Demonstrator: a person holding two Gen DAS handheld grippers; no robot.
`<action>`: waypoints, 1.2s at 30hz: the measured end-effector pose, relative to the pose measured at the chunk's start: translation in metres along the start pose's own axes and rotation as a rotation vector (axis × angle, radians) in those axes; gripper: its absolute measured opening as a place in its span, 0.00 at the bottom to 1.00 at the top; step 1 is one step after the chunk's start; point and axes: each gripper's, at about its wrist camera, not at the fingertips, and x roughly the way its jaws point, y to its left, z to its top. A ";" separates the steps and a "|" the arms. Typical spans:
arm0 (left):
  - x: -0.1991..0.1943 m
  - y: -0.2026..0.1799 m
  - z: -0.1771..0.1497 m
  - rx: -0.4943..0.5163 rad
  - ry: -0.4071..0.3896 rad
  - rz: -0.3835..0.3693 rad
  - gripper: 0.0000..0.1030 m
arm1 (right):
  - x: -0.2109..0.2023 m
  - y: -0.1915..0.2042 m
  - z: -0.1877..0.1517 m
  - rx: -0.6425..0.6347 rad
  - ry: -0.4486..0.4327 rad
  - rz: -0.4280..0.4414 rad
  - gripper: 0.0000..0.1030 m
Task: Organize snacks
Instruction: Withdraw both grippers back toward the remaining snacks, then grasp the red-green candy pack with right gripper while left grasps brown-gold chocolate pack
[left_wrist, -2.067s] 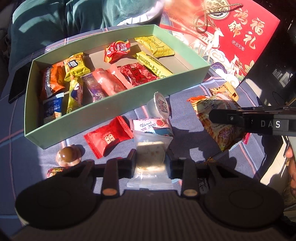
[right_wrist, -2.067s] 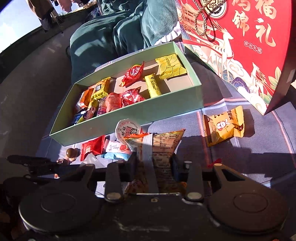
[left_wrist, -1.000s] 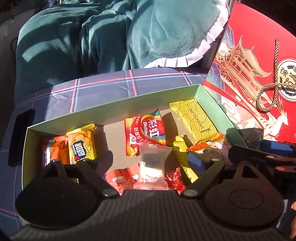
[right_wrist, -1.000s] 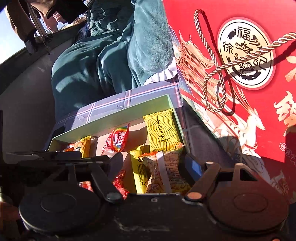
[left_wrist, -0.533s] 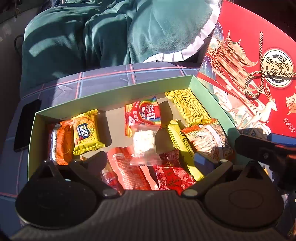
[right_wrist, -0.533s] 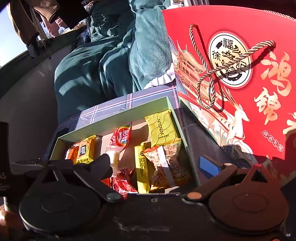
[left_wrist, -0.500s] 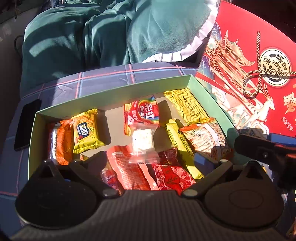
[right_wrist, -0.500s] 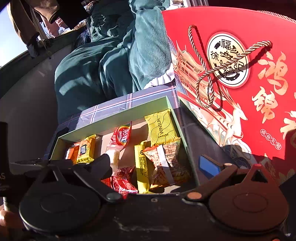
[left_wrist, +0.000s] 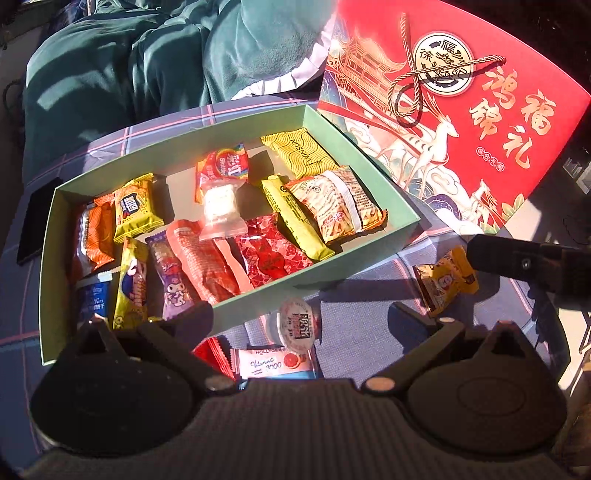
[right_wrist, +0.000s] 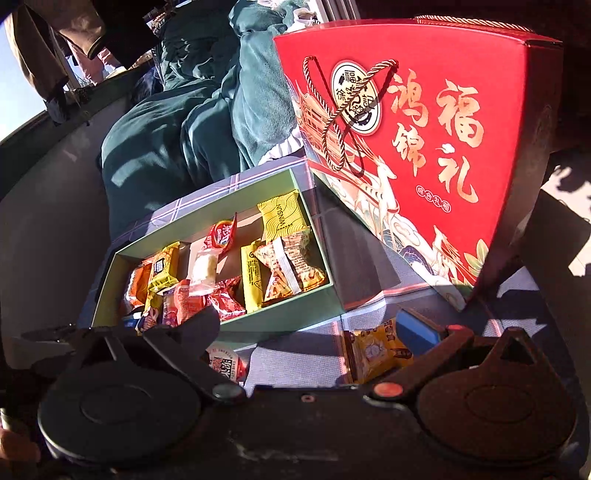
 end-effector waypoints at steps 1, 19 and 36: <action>0.000 -0.004 -0.006 0.009 0.009 -0.007 1.00 | -0.004 -0.005 -0.006 0.013 0.003 -0.003 1.00; 0.022 -0.071 -0.092 0.179 0.253 -0.071 1.00 | -0.015 -0.044 -0.088 0.118 0.094 -0.019 1.00; 0.023 -0.013 -0.100 0.099 0.189 0.089 1.00 | 0.027 -0.035 -0.091 0.003 0.112 -0.069 0.68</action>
